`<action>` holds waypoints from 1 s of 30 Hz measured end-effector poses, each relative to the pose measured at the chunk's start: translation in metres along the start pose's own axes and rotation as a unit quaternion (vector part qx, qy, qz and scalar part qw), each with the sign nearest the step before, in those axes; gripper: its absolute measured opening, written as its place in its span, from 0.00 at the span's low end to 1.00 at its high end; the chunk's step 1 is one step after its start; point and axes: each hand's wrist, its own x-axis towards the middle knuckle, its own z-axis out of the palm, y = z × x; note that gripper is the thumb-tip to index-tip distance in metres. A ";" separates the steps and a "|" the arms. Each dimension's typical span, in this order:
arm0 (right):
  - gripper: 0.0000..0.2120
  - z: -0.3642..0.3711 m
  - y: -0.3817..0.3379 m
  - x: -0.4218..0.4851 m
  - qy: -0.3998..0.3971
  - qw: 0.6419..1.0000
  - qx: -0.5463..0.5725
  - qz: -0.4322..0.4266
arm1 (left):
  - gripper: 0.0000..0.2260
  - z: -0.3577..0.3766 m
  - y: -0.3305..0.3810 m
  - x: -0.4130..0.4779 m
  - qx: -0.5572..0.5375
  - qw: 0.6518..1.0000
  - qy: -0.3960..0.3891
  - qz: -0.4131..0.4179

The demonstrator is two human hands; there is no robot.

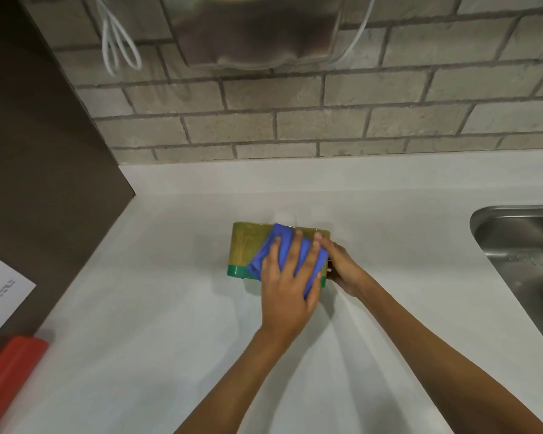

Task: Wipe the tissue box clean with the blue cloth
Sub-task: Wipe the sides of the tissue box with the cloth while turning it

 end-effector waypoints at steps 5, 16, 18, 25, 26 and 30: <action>0.30 -0.002 0.000 0.000 0.000 1.000 -0.001 0.010 | 0.19 -0.002 -0.042 -0.026 0.066 0.996 0.013 0.065; 0.23 0.001 0.000 0.000 0.004 1.000 -0.003 0.002 | 0.18 0.004 -0.006 -0.016 -0.016 1.000 0.000 0.012; 0.22 -0.001 0.000 -0.001 0.010 1.000 0.002 0.002 | 0.19 0.005 -0.005 -0.011 0.002 0.999 -0.007 0.043; 0.25 0.010 -0.003 -0.004 0.057 0.998 0.009 -0.003 | 0.19 -0.004 -0.035 0.006 -0.042 0.965 0.063 -0.249; 0.26 0.013 -0.004 -0.003 0.068 0.998 0.005 -0.012 | 0.19 -0.004 -0.032 0.006 -0.071 0.952 0.085 -0.286; 0.35 0.027 -0.007 -0.005 0.098 0.993 -0.030 -0.062 | 0.23 -0.004 -0.007 0.007 -0.208 0.857 0.123 -0.454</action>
